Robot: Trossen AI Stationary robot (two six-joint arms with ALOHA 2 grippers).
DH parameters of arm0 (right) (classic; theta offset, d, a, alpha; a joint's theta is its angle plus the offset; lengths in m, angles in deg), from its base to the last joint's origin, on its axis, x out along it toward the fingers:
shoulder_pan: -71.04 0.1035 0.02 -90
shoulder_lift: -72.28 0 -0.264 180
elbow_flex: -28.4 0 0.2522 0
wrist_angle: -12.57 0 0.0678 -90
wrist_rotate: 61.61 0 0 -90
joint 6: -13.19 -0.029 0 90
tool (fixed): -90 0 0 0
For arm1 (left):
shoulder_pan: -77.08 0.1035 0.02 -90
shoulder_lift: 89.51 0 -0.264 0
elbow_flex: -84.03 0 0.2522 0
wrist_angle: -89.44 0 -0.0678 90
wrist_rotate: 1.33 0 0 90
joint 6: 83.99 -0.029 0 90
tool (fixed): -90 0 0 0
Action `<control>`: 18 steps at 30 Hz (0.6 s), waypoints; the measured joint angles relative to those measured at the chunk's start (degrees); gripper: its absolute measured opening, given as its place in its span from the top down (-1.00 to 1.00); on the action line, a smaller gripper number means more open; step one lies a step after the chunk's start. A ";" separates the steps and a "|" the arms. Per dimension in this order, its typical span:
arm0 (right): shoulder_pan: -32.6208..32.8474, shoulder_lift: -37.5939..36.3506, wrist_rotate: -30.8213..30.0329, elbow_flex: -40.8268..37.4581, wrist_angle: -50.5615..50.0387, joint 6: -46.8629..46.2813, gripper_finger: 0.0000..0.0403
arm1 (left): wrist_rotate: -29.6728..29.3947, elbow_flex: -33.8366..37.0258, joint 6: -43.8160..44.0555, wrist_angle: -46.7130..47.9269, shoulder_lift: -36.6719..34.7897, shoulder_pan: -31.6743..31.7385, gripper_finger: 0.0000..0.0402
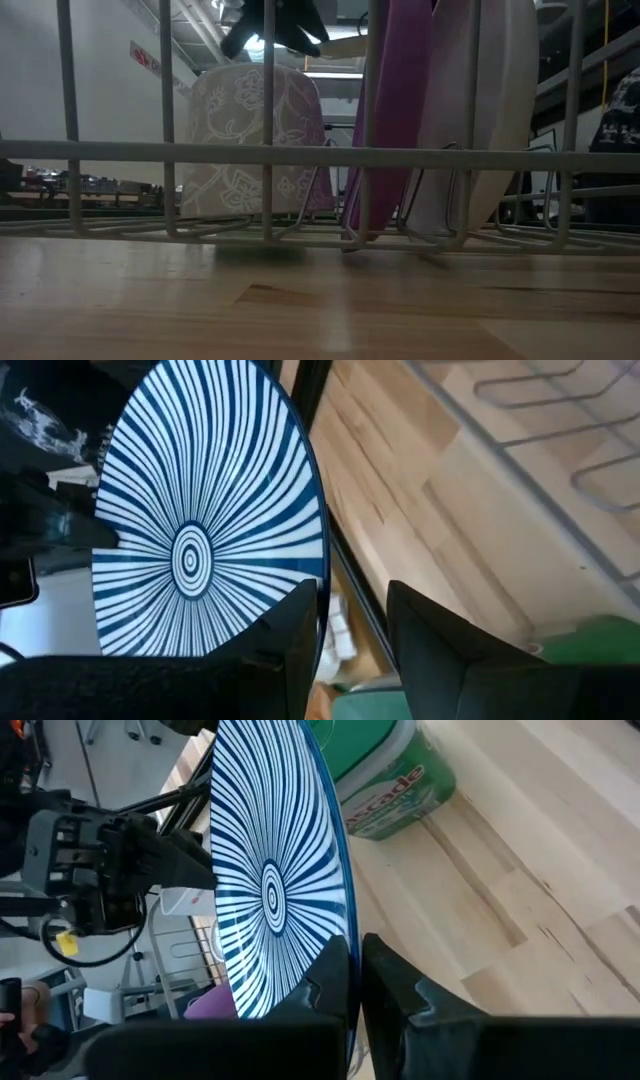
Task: Sort dishes
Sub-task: Put the blue plate into the dish rack
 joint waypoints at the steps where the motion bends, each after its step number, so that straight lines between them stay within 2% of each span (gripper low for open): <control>1: 0.00 0.00 -0.06 0.00 0.02 0.02 0.94 | -0.60 0.00 -0.20 -0.51 0.48 0.11 0.43; 13: 0.00 0.00 0.66 -0.02 -0.13 0.08 0.94 | -4.65 0.00 -7.26 -10.40 3.98 1.63 0.43; 18: 0.04 0.00 0.97 -0.02 -0.53 0.10 0.94 | -5.12 0.00 -7.24 -13.59 4.15 2.99 0.43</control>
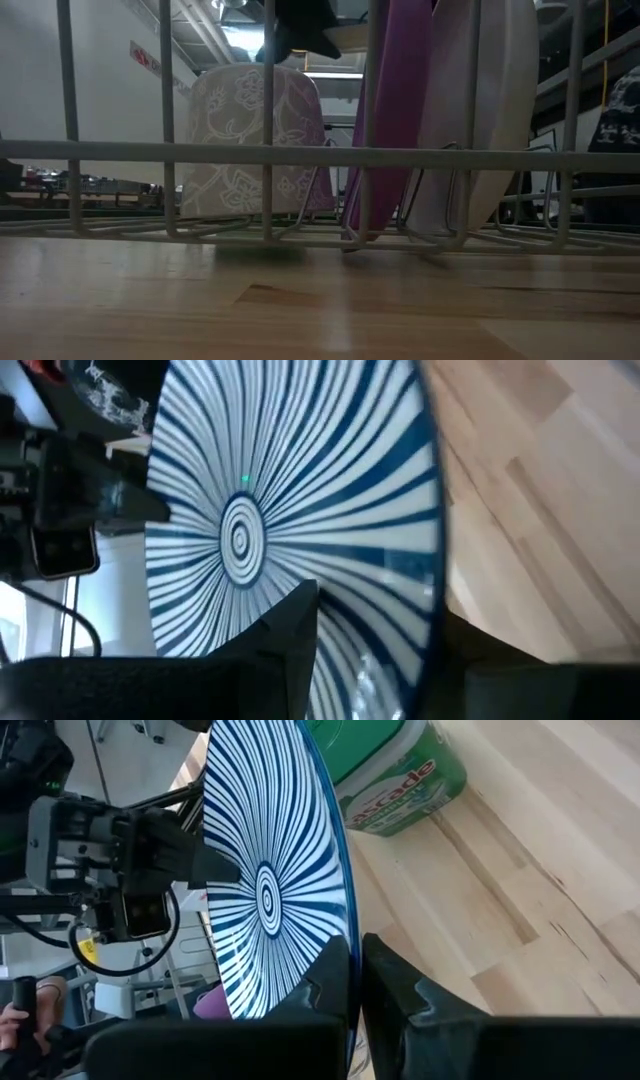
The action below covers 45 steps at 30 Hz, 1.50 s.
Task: Sort dishes
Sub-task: Put the blue plate into the dish rack
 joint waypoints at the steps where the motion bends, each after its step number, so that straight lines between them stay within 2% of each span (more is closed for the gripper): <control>1: 0.00 0.00 0.02 0.00 0.00 0.02 0.94 | -0.03 0.00 0.02 -0.32 0.00 0.29 0.44; 5: -0.04 0.00 -0.07 0.00 -0.78 1.13 0.94 | -0.02 0.00 0.09 -1.17 0.00 0.60 0.53; 9: -0.07 0.00 -0.63 0.00 -1.11 1.23 0.86 | -0.25 0.00 -0.01 -1.45 -0.04 0.48 0.76; 13: -0.09 0.00 -4.03 -0.02 -1.14 1.27 0.81 | -0.63 -0.12 0.32 -1.94 -0.22 0.52 0.95; 20: 0.07 0.02 -13.56 -0.02 -0.29 1.65 0.73 | -0.16 -0.11 10.94 -2.52 -0.08 0.63 0.98; 26: -0.08 -0.14 -16.79 0.09 4.91 3.60 0.67 | 0.28 0.39 19.54 0.57 0.18 0.50 0.99; 32: 0.00 -0.13 -22.62 0.09 10.59 6.33 0.66 | 1.68 0.04 29.83 4.22 -0.05 0.02 0.99; 35: -0.06 -0.13 -27.38 0.09 13.01 7.13 0.66 | 1.67 0.20 35.85 6.55 0.09 -0.33 0.99; 45: -0.86 -0.09 -46.63 0.07 14.48 16.58 0.66 | 1.99 -0.02 51.67 3.48 -0.77 -1.82 1.00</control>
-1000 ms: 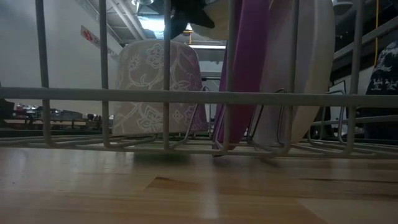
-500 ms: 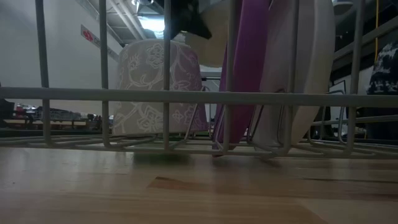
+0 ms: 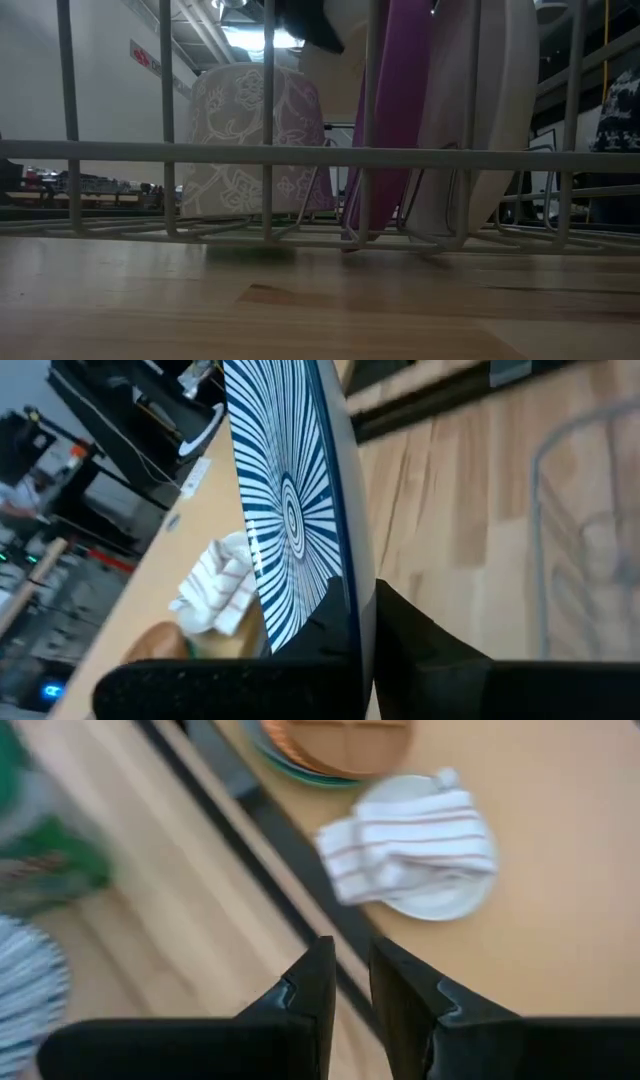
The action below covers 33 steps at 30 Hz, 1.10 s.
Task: Sort dishes
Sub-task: Put the blue plate into the dish rack
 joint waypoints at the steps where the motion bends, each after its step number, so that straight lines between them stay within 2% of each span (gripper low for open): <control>1: -0.42 0.00 -1.19 0.00 -0.11 0.43 0.66 | -0.04 -0.19 1.51 -0.42 -0.10 -0.25 1.00; 5: -3.08 0.00 -3.31 -0.02 -0.23 1.65 0.66 | -0.27 -0.33 6.96 -4.75 -0.73 -1.46 1.00; 14: -12.24 0.00 -2.85 -0.08 -0.41 1.60 0.66 | -0.20 -0.35 24.72 -10.73 -3.68 -6.25 1.00; 23: -17.41 0.00 9.15 -6.47 -0.15 -0.44 0.66 | -0.32 -0.44 47.35 -14.72 -4.76 -11.68 1.00; 33: -17.19 -0.63 13.42 -13.17 1.94 0.10 0.66 | -0.97 -0.44 65.83 -20.23 -3.09 -17.14 1.00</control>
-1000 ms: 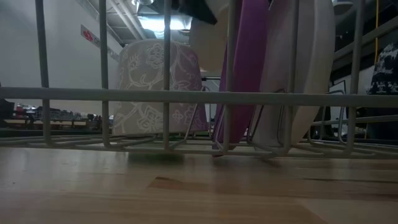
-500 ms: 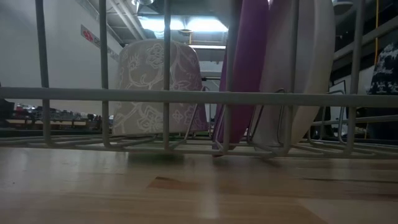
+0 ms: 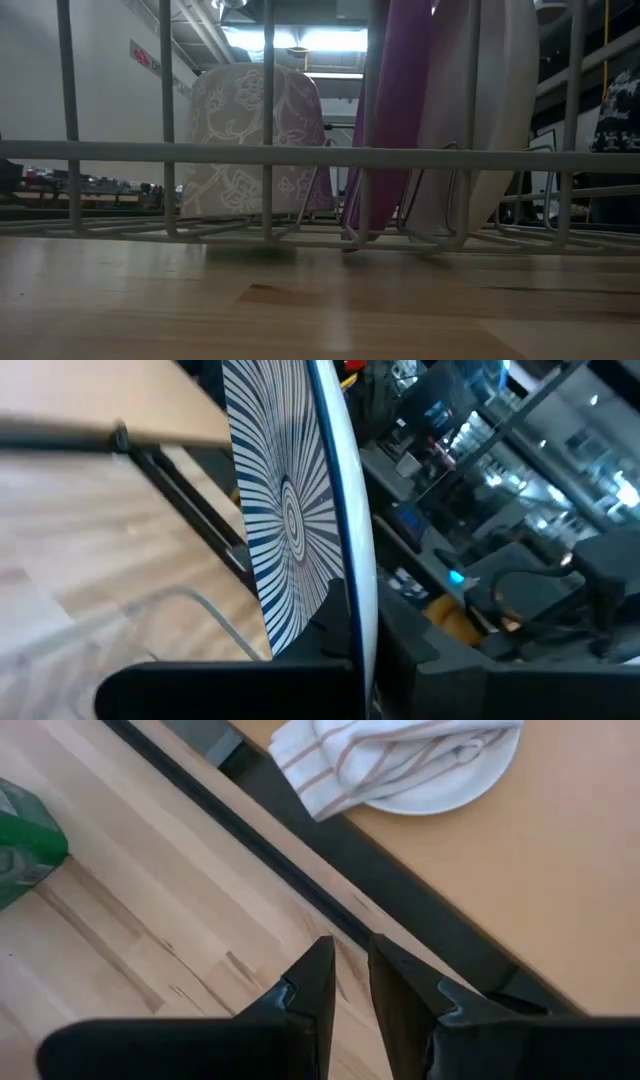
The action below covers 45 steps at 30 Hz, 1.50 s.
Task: Sort dishes
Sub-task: Put the blue plate into the dish rack
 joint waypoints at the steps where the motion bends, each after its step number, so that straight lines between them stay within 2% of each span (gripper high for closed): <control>1: 0.00 -0.27 0.30 -0.42 0.43 -0.01 0.66 | -0.03 0.00 2.14 -0.61 0.70 -0.29 1.00; 8: 0.00 -1.68 0.32 -4.19 1.30 1.43 0.66 | -0.19 0.00 16.39 -5.56 5.50 -1.94 1.00; 12: 0.00 -2.94 0.34 -7.98 2.97 2.83 0.66 | -0.70 -0.06 23.67 -4.99 7.65 -2.96 1.00; 18: 0.00 -4.60 0.34 -15.57 8.48 3.03 0.66 | -1.98 -4.37 25.45 -4.16 10.19 -4.58 1.00; 20: 0.00 -4.62 0.32 -17.93 9.95 3.06 0.66 | -2.91 -6.49 25.28 -1.25 10.34 -5.12 1.00; 25: 0.00 -4.62 0.36 -23.97 14.96 3.06 0.66 | -6.69 -11.84 29.50 12.68 10.39 -6.10 1.00; 30: -0.13 -4.62 3.59 -28.77 18.51 3.08 0.66 | -7.96 -15.92 31.85 15.87 11.65 -6.15 1.00; 35: -0.06 -4.60 4.43 -31.27 19.00 3.08 0.66 | -5.90 -22.48 31.42 20.52 16.68 -5.61 1.00; 41: -0.04 -6.43 5.45 -35.14 19.10 3.06 0.66 | -6.57 -32.39 37.84 31.49 22.20 -6.53 1.00; 45: 0.00 -9.21 5.81 -38.10 20.21 3.01 0.66 | -6.48 -37.48 40.59 35.58 25.66 -7.00 1.00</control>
